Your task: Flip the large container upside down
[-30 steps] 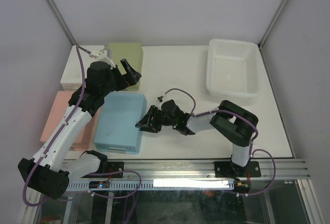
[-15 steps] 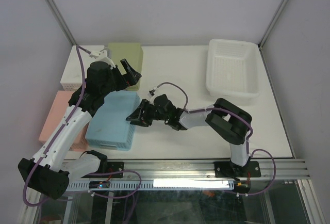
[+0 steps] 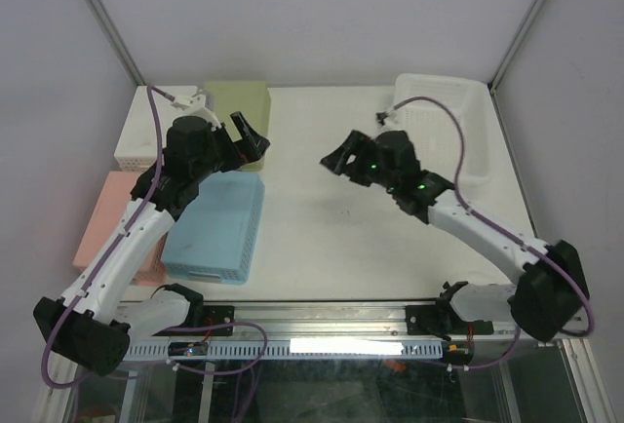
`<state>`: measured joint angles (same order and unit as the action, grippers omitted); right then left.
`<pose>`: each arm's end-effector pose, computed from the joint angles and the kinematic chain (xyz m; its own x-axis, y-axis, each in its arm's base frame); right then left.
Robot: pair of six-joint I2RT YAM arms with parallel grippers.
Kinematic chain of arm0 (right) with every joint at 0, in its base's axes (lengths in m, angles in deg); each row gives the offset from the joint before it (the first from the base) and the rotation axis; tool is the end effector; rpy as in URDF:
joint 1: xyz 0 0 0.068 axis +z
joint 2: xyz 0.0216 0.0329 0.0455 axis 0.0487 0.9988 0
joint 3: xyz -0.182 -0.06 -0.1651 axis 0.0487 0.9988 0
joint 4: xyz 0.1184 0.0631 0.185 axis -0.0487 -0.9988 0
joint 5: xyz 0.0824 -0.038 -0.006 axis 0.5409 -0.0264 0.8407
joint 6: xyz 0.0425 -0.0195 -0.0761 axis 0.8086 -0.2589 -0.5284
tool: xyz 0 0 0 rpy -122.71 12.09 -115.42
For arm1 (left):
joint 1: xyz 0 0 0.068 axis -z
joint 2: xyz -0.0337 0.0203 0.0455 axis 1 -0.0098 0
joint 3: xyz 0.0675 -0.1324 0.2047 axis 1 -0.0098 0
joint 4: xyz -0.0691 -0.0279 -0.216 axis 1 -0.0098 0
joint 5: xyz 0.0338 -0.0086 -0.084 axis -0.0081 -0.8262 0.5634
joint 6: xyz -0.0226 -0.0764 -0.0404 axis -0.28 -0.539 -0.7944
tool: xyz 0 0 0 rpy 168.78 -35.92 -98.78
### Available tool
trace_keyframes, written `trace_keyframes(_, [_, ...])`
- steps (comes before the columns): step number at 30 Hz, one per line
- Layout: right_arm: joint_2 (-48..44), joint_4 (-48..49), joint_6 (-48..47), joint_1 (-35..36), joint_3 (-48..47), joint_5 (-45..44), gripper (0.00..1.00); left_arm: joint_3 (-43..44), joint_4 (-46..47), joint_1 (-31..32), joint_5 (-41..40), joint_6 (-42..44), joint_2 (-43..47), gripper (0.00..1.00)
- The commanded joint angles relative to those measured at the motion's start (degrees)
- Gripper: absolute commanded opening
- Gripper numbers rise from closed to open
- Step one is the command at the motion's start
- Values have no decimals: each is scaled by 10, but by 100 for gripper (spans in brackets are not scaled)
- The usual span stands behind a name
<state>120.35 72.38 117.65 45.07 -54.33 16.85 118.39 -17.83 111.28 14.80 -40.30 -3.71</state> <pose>0.2337 0.2203 0.2530 -0.7627 0.3387 -0.5510 -0.2105 0.6756 0.7066 0.2292 -0.0901 0.3197 -0.5528 -0.3711 -0.7461 0.0614 0.8748 -0.4806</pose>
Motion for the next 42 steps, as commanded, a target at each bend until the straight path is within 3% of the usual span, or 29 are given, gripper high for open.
trace_keyframes(1, [-98, -167, -158, -104, -20, -130, 70, 25, 33, 54, -15, 17, -28, 99])
trace_keyframes(5, [-97, -213, -225, -196, -72, -151, 72, 32, 48, 124, -39, 14, -81, 99])
trace_keyframes(9, [-10, -249, -272, -259, -157, -95, 65, 29, 61, 154, -31, 8, -127, 99])
trace_keyframes(15, [136, -298, -317, -266, -268, -94, 53, 17, 63, 178, -30, 5, -143, 99])
trace_keyframes(21, [206, -306, -335, -266, -317, -111, 51, 6, 63, 178, -35, 6, -133, 99])
trace_keyframes(23, [223, -312, -340, -267, -330, -117, 44, 6, 63, 179, -34, 7, -134, 99])
trace_keyframes(25, [229, -321, -341, -267, -337, -126, 32, 5, 63, 179, -32, 8, -134, 99])
trace_keyframes(32, [211, -318, -353, -288, -328, -133, 3, 8, 63, 179, -30, 6, -142, 99])
trace_keyframes(42, [107, -312, -355, -306, -287, -132, 0, 13, 65, 179, -24, 7, -150, 99])
